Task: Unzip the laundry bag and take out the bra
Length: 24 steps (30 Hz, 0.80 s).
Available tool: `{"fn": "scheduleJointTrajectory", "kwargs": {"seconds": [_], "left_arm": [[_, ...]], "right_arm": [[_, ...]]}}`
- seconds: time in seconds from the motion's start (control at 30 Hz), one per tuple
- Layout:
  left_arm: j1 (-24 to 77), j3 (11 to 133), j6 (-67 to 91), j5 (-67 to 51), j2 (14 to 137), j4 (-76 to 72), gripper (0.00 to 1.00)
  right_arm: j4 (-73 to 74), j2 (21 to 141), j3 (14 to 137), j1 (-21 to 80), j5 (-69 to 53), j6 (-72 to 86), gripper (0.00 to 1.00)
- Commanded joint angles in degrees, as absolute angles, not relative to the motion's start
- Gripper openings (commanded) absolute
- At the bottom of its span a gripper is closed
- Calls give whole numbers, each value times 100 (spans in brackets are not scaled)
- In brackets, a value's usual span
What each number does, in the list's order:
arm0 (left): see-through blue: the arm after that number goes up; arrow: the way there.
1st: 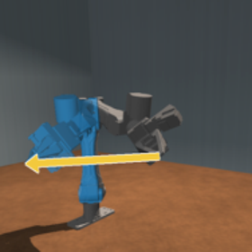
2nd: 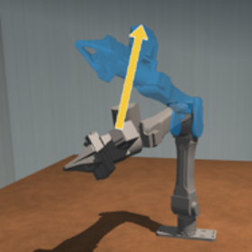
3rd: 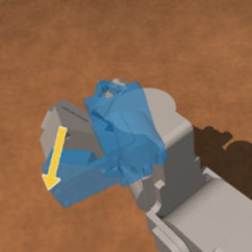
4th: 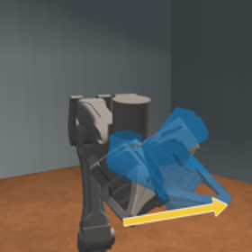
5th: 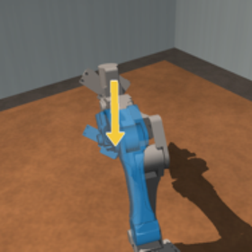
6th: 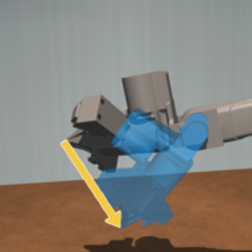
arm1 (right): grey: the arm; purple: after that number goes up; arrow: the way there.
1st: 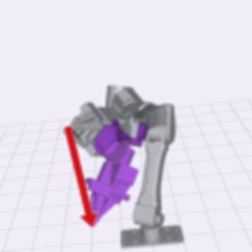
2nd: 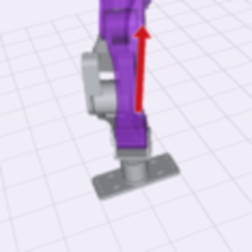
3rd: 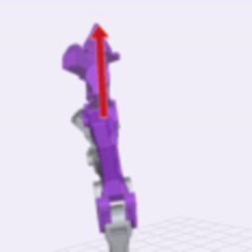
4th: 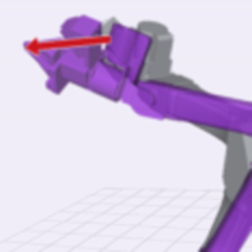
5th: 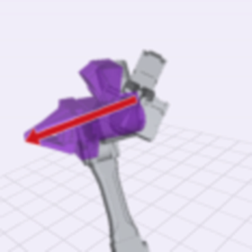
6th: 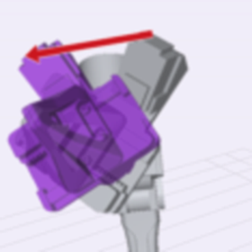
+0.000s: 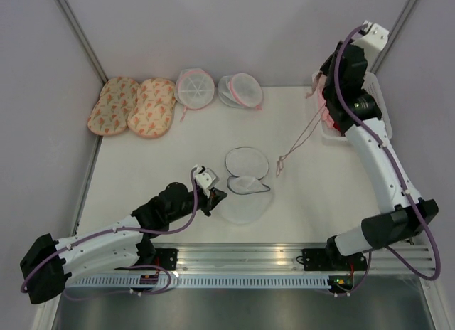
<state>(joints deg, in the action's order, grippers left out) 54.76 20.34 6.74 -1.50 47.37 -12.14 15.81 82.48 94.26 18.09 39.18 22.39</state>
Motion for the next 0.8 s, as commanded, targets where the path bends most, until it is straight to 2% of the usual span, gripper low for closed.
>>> {"fn": "scheduleJointTrajectory", "kwargs": {"seconds": [0.0, 0.17, 0.33, 0.77], "left_arm": [[5493, 2057, 879, -97, 4588, -1213, 2], [5493, 2057, 923, -70, 4526, -1117, 2], [5484, 2083, 940, -53, 4561, -1037, 2], [5484, 2092, 1011, -26, 4790, -1107, 2]], "right_arm": [[1397, 8900, 10718, 1093, 3429, 2100, 0], [1932, 10209, 12591, 327, 2709, 2092, 0], [2022, 11012, 14147, -298, 2285, 2171, 1], [1397, 11495, 13808, -826, 1855, 2205, 1]]}}
